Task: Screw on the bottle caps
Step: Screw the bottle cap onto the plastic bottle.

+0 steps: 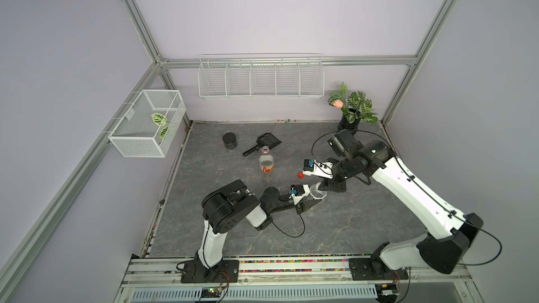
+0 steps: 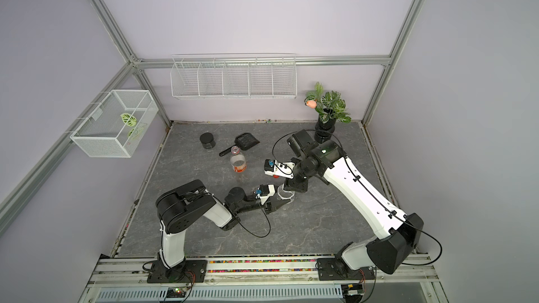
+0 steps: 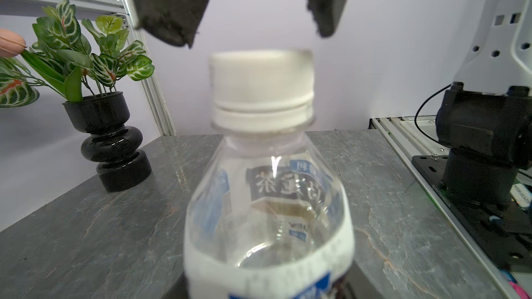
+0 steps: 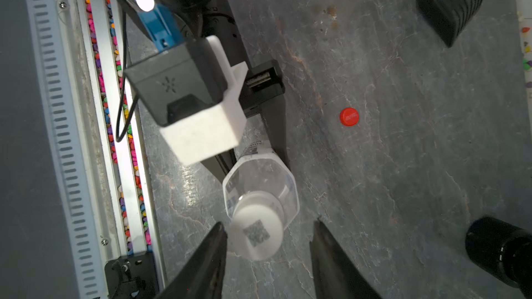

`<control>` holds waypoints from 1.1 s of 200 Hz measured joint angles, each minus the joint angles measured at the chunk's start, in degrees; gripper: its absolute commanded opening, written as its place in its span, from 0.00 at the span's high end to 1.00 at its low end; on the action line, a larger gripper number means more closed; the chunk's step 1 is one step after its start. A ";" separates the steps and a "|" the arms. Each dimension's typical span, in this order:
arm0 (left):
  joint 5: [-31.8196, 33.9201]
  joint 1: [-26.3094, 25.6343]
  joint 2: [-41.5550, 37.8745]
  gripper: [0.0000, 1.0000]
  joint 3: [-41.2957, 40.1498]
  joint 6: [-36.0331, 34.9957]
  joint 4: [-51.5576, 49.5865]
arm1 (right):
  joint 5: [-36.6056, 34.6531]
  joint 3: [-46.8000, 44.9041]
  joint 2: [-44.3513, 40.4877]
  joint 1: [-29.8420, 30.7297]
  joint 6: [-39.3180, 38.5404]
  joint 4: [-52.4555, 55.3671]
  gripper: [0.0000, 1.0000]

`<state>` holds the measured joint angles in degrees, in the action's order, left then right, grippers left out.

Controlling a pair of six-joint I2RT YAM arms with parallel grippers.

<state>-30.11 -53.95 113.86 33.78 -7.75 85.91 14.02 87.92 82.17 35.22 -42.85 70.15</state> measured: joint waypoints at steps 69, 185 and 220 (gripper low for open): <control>-0.42 0.00 0.00 0.55 0.13 0.11 -0.26 | 0.81 -0.66 0.04 0.00 -4.42 1.68 0.58; -0.98 0.00 0.00 0.55 0.13 0.11 -0.31 | 0.55 -1.86 0.00 -0.02 -4.83 0.68 0.61; -1.05 0.00 0.00 0.55 0.13 0.11 -0.28 | 0.44 -2.43 0.00 -0.02 -4.85 0.31 0.65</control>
<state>-31.16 -53.95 113.86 33.91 -7.64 85.62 14.46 85.49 82.17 35.20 -47.70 70.46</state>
